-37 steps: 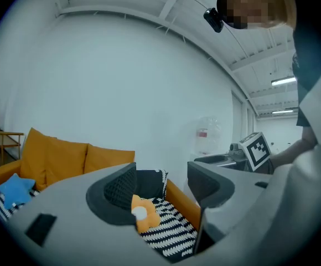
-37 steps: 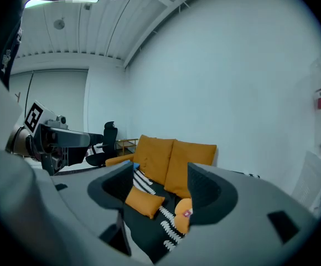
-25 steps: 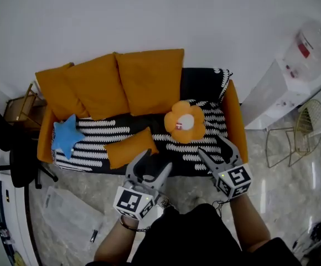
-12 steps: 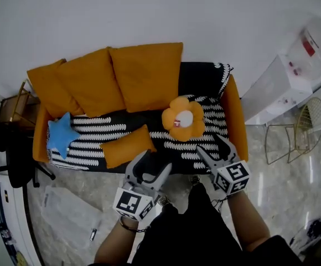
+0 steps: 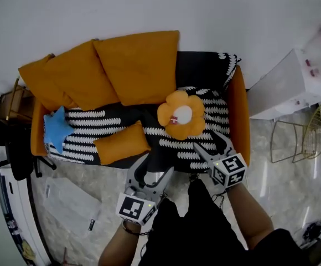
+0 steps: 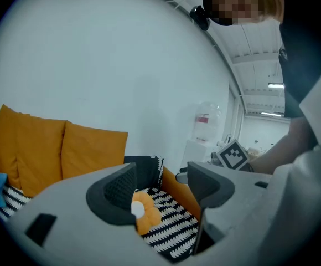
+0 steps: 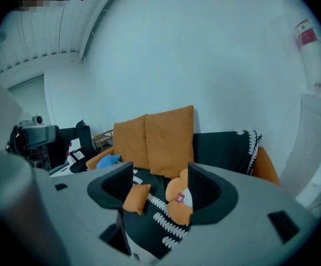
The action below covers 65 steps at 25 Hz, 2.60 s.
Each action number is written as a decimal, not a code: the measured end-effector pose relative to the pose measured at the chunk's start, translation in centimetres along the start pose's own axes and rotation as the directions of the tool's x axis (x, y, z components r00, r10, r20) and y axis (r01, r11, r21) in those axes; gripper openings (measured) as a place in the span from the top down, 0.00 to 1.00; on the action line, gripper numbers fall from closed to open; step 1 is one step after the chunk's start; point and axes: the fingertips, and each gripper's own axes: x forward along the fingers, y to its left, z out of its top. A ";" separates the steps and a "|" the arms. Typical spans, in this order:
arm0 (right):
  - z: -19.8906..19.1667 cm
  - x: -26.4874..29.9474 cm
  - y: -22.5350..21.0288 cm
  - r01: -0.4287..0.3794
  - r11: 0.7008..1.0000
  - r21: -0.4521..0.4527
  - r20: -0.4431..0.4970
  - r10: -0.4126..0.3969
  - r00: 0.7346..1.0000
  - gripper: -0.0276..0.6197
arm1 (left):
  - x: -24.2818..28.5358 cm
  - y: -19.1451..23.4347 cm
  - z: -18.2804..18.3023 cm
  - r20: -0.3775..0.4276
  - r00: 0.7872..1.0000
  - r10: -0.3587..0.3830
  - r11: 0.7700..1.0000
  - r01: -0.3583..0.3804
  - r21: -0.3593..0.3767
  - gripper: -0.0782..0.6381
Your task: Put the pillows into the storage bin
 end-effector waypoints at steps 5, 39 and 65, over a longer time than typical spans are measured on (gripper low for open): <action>-3.7 3.3 -4.1 -0.003 0.997 0.075 -0.055 0.007 0.998 0.47 | 4.0 0.5 -2.4 -0.013 1.000 0.014 0.999 -0.014 -0.032 0.51; -31.0 22.1 -20.3 0.381 0.523 0.763 -0.391 -0.096 0.915 0.53 | 10.8 3.8 -20.0 -0.186 0.982 0.027 0.977 -0.065 -0.202 0.51; 2.5 7.9 -0.5 0.055 0.988 -0.146 -0.067 -0.065 0.996 0.76 | -2.5 5.5 -2.3 0.063 0.996 0.067 0.996 -0.063 -0.057 0.51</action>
